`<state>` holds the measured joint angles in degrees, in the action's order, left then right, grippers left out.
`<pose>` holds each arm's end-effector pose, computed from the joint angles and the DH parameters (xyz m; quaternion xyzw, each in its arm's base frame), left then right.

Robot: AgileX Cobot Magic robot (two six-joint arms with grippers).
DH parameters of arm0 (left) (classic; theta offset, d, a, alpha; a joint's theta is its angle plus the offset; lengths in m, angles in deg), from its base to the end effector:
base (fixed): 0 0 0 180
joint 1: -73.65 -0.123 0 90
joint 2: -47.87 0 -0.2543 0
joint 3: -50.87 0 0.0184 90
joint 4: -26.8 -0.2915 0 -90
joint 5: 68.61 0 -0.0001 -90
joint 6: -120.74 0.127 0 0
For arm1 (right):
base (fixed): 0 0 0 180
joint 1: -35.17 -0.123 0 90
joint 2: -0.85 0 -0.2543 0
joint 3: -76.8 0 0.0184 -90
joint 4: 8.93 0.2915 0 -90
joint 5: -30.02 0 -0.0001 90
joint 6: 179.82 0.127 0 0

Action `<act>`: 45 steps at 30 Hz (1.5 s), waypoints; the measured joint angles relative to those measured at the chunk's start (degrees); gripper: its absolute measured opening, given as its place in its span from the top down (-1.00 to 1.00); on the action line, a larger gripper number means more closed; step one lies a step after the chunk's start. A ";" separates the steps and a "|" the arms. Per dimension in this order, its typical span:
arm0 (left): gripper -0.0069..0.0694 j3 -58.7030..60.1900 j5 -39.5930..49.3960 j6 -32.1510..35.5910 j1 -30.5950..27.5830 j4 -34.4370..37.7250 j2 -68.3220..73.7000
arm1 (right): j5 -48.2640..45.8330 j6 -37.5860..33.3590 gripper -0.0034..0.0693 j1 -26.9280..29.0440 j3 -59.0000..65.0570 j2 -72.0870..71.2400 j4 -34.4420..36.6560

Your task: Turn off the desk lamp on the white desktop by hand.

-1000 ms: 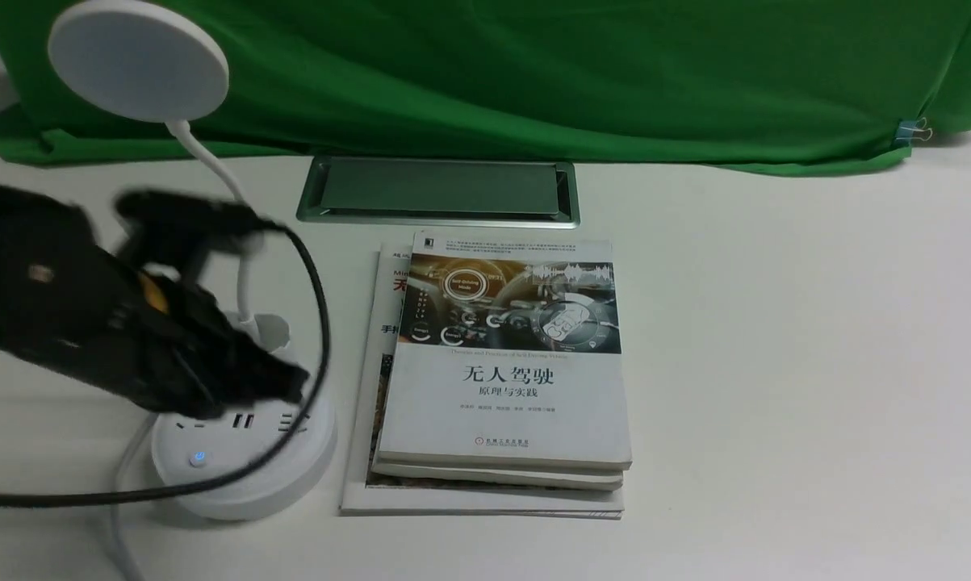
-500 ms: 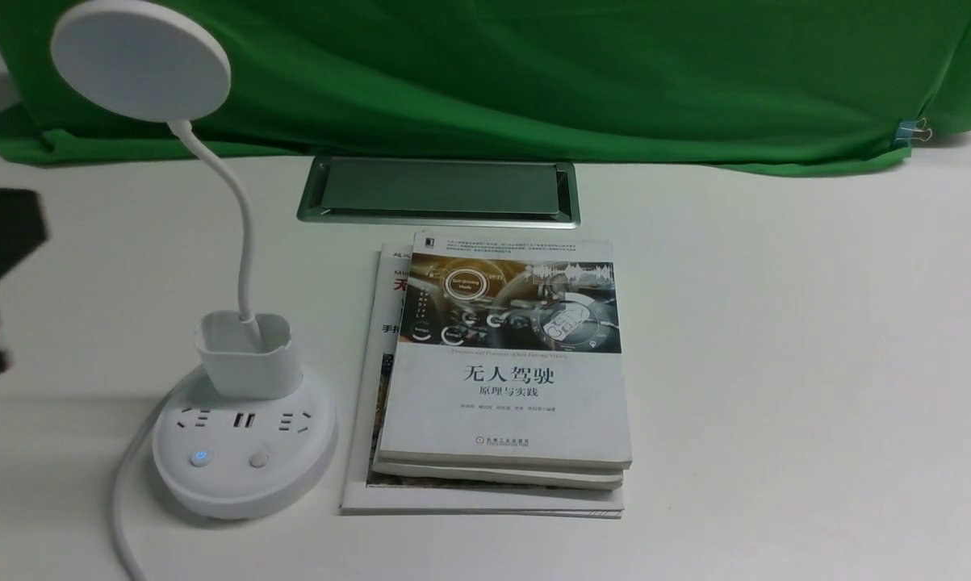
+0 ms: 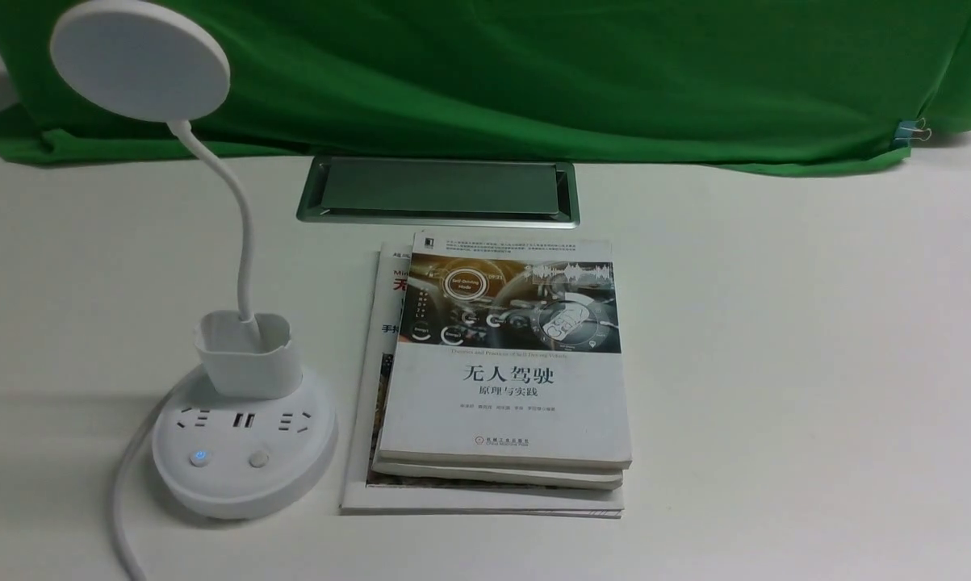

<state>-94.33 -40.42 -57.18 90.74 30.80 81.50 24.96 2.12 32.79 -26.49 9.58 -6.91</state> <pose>0.1696 -0.0565 0.3735 0.1124 0.7379 -0.1193 0.6547 0.1646 0.0072 0.2019 0.0086 0.7101 0.0400 0.7029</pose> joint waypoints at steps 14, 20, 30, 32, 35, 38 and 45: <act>0.77 33.82 -11.67 6.02 -11.89 -0.44 -24.24 | -0.06 0.00 0.81 0.00 0.00 0.00 0.00; 0.77 41.89 -12.13 6.18 -15.80 -0.81 -24.81 | -0.05 0.00 0.81 0.00 0.00 0.00 0.00; 0.77 41.89 -14.22 6.18 -15.97 -0.45 -25.00 | 0.01 0.00 0.81 0.00 0.00 0.00 0.00; 0.77 41.89 -14.27 6.18 -15.97 -0.45 -25.00 | 0.01 0.00 0.81 0.00 0.00 0.00 0.00; 0.77 41.89 -14.27 6.18 -15.97 -0.45 -25.00 | 0.01 0.00 0.81 0.00 0.00 0.00 0.00; 0.77 41.89 -14.27 6.18 -15.97 -0.45 -25.00 | 0.01 0.00 0.81 0.00 0.00 0.00 0.00; 0.77 41.89 -14.27 6.18 -15.97 -0.45 -25.00 | 0.01 0.00 0.81 0.00 0.00 0.00 0.00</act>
<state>-52.44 -54.69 -51.01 74.77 30.35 56.50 24.97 2.12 32.79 -26.49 9.58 -6.91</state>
